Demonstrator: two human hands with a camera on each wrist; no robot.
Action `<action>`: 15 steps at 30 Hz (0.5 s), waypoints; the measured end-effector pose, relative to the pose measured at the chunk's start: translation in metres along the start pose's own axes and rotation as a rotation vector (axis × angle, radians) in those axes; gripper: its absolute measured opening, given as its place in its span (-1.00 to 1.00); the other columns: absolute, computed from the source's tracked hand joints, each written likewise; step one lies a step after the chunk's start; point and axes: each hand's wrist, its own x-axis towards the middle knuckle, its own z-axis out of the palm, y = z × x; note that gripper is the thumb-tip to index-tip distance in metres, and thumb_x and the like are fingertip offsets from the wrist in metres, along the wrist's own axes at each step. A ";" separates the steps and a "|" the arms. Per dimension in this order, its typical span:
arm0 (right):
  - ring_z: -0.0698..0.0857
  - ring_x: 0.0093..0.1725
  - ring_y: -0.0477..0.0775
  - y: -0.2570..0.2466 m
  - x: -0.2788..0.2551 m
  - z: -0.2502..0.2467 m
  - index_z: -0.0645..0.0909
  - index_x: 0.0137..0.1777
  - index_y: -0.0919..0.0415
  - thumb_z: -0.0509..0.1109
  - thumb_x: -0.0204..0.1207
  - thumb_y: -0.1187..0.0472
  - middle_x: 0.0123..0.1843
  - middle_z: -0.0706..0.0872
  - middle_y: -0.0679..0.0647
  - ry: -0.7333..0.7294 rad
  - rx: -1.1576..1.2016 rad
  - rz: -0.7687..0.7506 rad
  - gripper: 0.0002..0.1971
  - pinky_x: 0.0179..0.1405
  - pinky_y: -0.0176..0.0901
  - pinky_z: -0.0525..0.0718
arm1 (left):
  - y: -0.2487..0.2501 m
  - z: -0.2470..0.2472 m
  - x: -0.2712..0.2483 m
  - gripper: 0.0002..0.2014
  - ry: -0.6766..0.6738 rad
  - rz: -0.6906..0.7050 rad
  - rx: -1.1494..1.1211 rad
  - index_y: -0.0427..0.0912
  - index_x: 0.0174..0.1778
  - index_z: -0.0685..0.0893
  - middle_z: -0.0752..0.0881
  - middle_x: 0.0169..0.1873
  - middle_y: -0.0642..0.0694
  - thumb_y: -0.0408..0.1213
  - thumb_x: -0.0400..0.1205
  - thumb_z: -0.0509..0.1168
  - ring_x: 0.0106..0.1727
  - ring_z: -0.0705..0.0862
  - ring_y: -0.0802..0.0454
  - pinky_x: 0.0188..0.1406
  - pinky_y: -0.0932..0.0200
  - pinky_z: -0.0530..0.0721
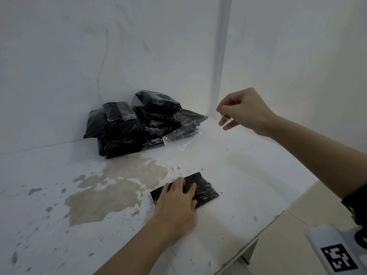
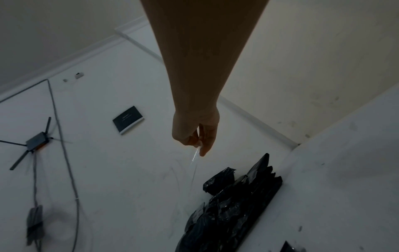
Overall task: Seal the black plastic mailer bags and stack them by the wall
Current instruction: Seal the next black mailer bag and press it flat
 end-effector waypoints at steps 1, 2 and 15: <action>0.77 -0.38 0.06 -0.002 -0.001 0.001 0.66 -0.21 0.47 0.25 0.46 0.52 -0.36 0.64 0.18 -0.018 0.019 0.011 -0.85 -0.45 -0.22 0.71 | 0.003 -0.002 -0.001 -0.49 0.027 -0.023 -0.019 -0.01 0.69 0.04 0.19 0.52 -0.09 -0.05 0.79 -0.12 0.51 0.26 -0.03 0.54 0.11 0.14; 0.77 -0.38 0.07 -0.004 -0.002 0.002 0.66 -0.22 0.47 0.26 0.46 0.53 -0.36 0.62 0.19 -0.033 0.032 0.015 -0.85 -0.45 -0.22 0.71 | 0.006 -0.001 -0.001 -0.48 0.043 -0.053 -0.042 -0.01 0.68 0.04 0.22 0.50 -0.08 -0.04 0.79 -0.09 0.48 0.29 -0.03 0.48 0.12 0.21; 0.77 -0.39 0.02 -0.011 -0.022 0.016 0.68 -0.21 0.49 0.31 0.47 0.54 -0.40 0.68 0.22 -0.146 0.041 0.026 -0.88 -0.44 -0.22 0.73 | -0.020 -0.009 -0.018 -0.57 -0.099 -0.255 -1.155 -0.09 0.14 0.29 0.63 0.17 0.01 -0.29 0.47 0.37 0.17 0.57 0.15 0.07 0.29 0.56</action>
